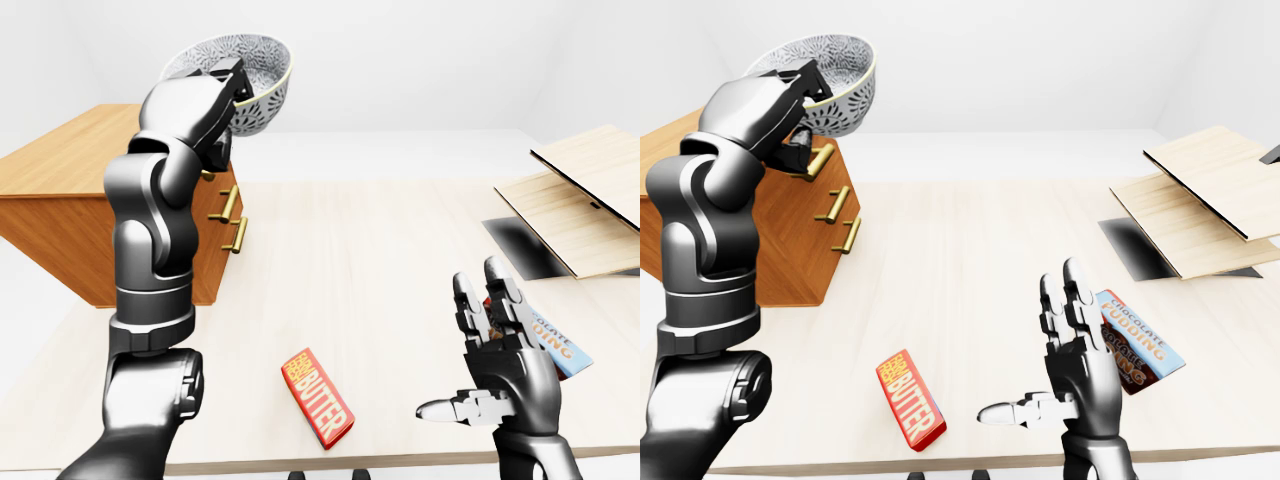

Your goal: Close the top drawer of the cabinet and put the bowl on top of it.

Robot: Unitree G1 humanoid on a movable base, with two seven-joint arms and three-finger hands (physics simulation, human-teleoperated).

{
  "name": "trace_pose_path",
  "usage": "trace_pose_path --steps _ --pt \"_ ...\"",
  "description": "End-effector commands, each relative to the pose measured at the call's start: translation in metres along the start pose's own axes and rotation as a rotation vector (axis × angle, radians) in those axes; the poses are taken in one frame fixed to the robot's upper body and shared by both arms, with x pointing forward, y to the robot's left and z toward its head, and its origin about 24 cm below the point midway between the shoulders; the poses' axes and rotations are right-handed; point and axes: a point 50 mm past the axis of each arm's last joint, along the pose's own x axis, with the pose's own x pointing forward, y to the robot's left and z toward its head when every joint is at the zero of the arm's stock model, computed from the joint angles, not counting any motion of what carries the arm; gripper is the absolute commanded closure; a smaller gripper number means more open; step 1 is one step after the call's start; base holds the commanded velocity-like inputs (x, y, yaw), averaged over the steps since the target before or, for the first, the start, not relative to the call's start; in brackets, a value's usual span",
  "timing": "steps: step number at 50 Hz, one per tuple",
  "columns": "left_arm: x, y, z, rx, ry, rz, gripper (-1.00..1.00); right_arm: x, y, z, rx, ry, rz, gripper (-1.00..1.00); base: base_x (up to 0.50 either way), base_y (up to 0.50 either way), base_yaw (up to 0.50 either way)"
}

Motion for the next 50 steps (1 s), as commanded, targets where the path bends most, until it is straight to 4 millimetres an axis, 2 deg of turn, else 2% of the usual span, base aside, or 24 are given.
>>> trace_pose_path --steps 1,9,16,23,24,38,50 --pt "0.000 0.006 -0.024 -0.037 0.044 0.063 1.00 0.002 0.001 0.002 -0.005 -0.011 0.003 -1.00 0.00 0.00 0.00" --pt "0.002 0.002 -0.042 -0.097 0.077 0.092 1.00 0.003 0.002 0.002 -0.009 -0.015 0.006 -1.00 0.00 0.00 0.00" --pt "0.004 0.008 -0.057 -0.145 0.102 0.123 1.00 0.003 0.002 0.004 -0.010 -0.021 0.010 -1.00 0.00 0.00 0.00" --pt "0.004 0.008 -0.057 -0.148 0.096 0.127 1.00 0.003 0.002 0.004 -0.010 -0.021 0.010 -1.00 0.00 0.00 0.00" --pt "0.007 0.006 -0.079 -0.192 0.168 0.132 1.00 0.005 0.004 0.004 -0.015 -0.026 0.015 -1.00 0.00 0.00 0.00" --pt "0.016 0.002 -0.090 -0.270 0.205 0.156 1.00 0.010 0.008 0.005 -0.024 -0.039 0.020 -1.00 0.00 0.00 0.00" --pt "0.026 -0.008 -0.119 -0.378 0.348 0.168 1.00 0.012 0.008 0.003 -0.029 -0.034 0.022 -1.00 0.00 0.00 0.00"
